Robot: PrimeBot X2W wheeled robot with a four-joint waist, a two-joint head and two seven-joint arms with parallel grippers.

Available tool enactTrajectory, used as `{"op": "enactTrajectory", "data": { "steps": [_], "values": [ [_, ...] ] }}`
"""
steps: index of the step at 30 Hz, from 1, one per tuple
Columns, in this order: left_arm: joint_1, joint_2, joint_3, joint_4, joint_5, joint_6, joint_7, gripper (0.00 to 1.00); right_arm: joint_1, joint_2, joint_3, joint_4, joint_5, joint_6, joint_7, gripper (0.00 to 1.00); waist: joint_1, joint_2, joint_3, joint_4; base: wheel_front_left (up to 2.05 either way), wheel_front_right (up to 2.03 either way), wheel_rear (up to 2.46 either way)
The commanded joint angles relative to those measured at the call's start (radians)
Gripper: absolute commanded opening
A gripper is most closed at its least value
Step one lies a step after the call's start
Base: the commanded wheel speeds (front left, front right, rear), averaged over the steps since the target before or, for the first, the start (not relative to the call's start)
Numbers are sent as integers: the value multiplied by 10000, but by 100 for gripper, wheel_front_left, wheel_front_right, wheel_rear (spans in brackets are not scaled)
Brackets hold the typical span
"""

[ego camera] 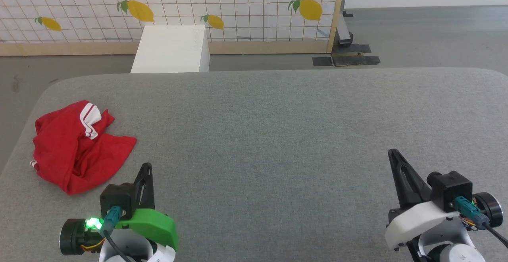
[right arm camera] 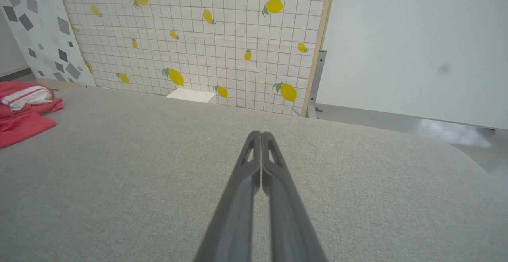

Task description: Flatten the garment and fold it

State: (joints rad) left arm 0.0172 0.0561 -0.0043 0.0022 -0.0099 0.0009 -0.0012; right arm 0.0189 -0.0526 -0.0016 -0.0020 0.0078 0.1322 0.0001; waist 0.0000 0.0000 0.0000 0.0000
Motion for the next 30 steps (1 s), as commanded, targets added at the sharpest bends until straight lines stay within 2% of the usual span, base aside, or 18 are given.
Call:
{"op": "enactTrajectory", "data": {
  "steps": [1,11,12,30],
  "values": [
    [-172,-59,43,-22,99,-9,12,0,-189,24,16,20,-78,-15,-1,0,0,0,0,0,0,0,0],
    [-172,-59,43,-22,99,-9,12,0,-189,24,16,20,-78,-15,-1,0,0,0,0,0,0,0,0],
    [3,2,-8,0,-4,0,0,100,2,-2,-2,0,4,0,0,100,0,0,0,0,0,0,0],
    [-17,43,-74,20,-18,-25,-35,100,-29,-6,-36,-11,-25,-2,-75,100,0,0,5,-3,0,0,0]
  ]
}}
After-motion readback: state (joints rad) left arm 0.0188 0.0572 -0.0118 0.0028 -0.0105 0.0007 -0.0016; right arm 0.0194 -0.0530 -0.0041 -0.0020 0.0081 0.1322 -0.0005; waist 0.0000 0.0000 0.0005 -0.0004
